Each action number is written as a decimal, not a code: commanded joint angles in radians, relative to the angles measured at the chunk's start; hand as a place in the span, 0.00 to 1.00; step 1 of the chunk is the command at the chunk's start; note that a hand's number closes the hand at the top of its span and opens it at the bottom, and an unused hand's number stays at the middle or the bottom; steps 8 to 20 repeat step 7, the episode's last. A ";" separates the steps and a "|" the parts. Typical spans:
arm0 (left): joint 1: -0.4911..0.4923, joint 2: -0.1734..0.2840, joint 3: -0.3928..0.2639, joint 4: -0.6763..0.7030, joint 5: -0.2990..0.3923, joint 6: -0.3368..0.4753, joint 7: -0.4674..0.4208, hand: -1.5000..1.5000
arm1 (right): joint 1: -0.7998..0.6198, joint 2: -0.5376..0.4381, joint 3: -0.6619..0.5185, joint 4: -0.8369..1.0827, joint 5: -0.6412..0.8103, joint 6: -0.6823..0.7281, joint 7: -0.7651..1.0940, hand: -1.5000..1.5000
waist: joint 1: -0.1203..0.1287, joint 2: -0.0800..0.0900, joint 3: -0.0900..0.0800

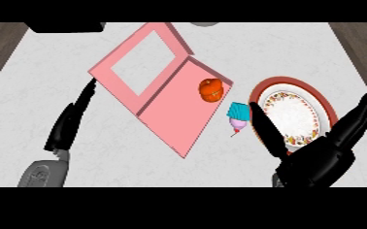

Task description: Pick the squash from the plate and place it in the cardboard box

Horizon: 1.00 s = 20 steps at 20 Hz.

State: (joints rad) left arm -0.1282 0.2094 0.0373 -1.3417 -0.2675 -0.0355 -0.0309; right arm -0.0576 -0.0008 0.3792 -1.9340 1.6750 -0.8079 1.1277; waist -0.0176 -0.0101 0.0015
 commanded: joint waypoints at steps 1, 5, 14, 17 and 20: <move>0.004 0.014 0.011 0.019 0.006 -0.013 -0.013 0.50 | 0.217 0.001 0.121 -0.088 0.066 -0.185 0.183 0.00 | -0.012 0.002 0.000; 0.013 0.001 0.005 -0.024 0.003 -0.004 0.020 0.50 | 0.362 0.001 0.182 -0.165 0.107 -0.236 0.138 0.00 | -0.005 0.002 -0.001; 0.019 -0.007 -0.011 -0.008 -0.001 -0.014 -0.013 0.50 | 0.381 0.001 0.172 -0.038 0.118 -0.345 0.158 0.00 | 0.003 0.006 -0.001; 0.019 -0.007 -0.011 -0.008 -0.001 -0.014 -0.013 0.50 | 0.381 0.001 0.172 -0.038 0.118 -0.345 0.158 0.00 | 0.003 0.006 -0.001; 0.019 -0.007 -0.011 -0.008 -0.001 -0.014 -0.013 0.50 | 0.381 0.001 0.172 -0.038 0.118 -0.345 0.158 0.00 | 0.003 0.006 -0.001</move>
